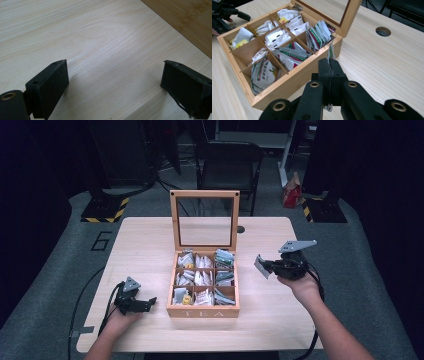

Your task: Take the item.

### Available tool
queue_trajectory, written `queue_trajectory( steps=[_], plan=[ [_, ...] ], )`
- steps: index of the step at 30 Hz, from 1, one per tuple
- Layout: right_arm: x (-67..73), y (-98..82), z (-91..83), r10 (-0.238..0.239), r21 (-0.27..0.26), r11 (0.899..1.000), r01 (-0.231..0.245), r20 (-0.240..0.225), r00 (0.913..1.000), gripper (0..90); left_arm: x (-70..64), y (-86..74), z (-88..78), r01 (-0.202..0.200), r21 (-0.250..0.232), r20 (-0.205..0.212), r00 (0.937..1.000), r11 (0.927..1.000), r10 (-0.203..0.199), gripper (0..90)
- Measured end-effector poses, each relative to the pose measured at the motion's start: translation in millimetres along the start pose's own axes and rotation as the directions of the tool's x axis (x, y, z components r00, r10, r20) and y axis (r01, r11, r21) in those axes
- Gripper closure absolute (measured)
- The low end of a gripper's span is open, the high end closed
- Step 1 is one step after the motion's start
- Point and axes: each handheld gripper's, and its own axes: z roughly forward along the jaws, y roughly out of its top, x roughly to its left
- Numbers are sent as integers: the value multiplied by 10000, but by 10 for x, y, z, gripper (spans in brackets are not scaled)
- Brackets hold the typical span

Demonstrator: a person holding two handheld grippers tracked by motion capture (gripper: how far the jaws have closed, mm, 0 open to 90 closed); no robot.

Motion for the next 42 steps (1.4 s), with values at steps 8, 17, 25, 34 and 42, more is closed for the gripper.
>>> queue_trajectory(
  steps=[8,17,25,34,42],
  plan=[
    [-81,-39,-10,135,-25,9999,-135,292,9995,898,-1,0,0,10,-1,11,10000,10000,-10,71],
    [-130,-75,-2,253,58,9997,-256,477,9985,898,0,0,0,9,2,9,10000,10000,-9,71],
    [-176,-105,3,279,44,9996,-282,603,9978,898,-1,0,0,-5,-3,-9,10000,10000,5,71],
    [-222,-164,24,484,60,9988,-490,773,9958,898,-2,-1,0,28,-3,13,10000,10000,-28,71],
    [-254,-238,54,567,220,9980,-591,947,9939,898,-2,-1,0,20,-3,12,10000,10000,-20,71]
  ],
)
